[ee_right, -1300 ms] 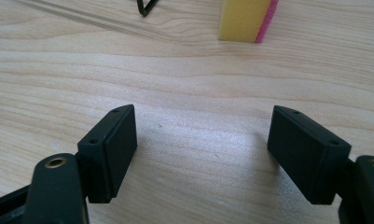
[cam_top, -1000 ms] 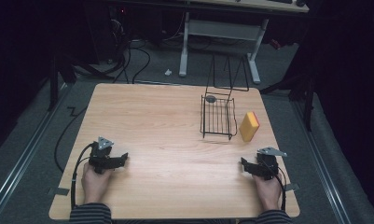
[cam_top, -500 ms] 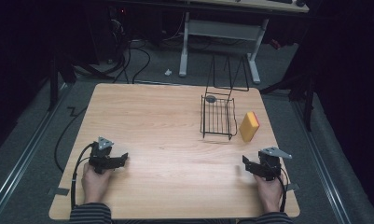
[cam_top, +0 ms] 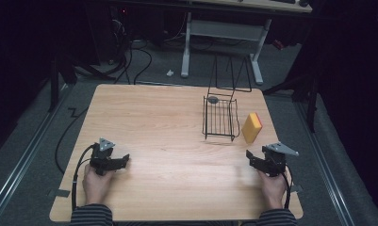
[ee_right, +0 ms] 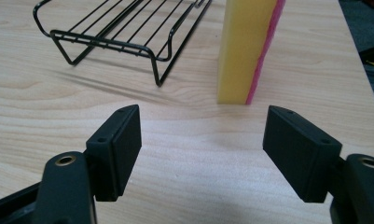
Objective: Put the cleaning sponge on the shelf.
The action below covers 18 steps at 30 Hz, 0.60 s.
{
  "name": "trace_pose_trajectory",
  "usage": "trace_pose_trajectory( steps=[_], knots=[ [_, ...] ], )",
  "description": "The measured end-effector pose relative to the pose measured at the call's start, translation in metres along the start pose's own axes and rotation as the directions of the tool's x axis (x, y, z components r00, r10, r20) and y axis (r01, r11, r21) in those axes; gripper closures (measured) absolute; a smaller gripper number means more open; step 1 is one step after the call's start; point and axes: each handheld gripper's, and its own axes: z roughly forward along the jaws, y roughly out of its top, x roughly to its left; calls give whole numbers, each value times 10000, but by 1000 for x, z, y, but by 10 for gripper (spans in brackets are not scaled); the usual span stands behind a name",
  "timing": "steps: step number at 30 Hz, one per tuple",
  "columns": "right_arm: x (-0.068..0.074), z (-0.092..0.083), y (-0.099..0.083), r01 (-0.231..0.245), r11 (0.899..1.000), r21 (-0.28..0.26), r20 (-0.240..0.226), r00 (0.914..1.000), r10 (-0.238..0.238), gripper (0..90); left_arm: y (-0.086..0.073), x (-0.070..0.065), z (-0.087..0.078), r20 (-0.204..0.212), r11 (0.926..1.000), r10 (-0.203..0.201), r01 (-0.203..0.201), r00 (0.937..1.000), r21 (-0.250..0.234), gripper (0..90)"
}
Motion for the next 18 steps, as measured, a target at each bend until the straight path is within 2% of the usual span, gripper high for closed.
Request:
trace_pose_trajectory(
  steps=[9,16,18],
  knots=[
    [0,-2,16,109,9995,-312,165,9998,-104,281,0,0,0,-27,10000,-8,8,10000,-55,172],
    [-4,5,26,198,9989,-431,332,9993,-183,280,0,0,0,-29,10000,-20,19,10000,-49,172],
    [-6,7,30,46,9985,-544,360,9993,-26,281,0,0,0,-17,10000,-16,16,10000,-30,172]
  ],
)
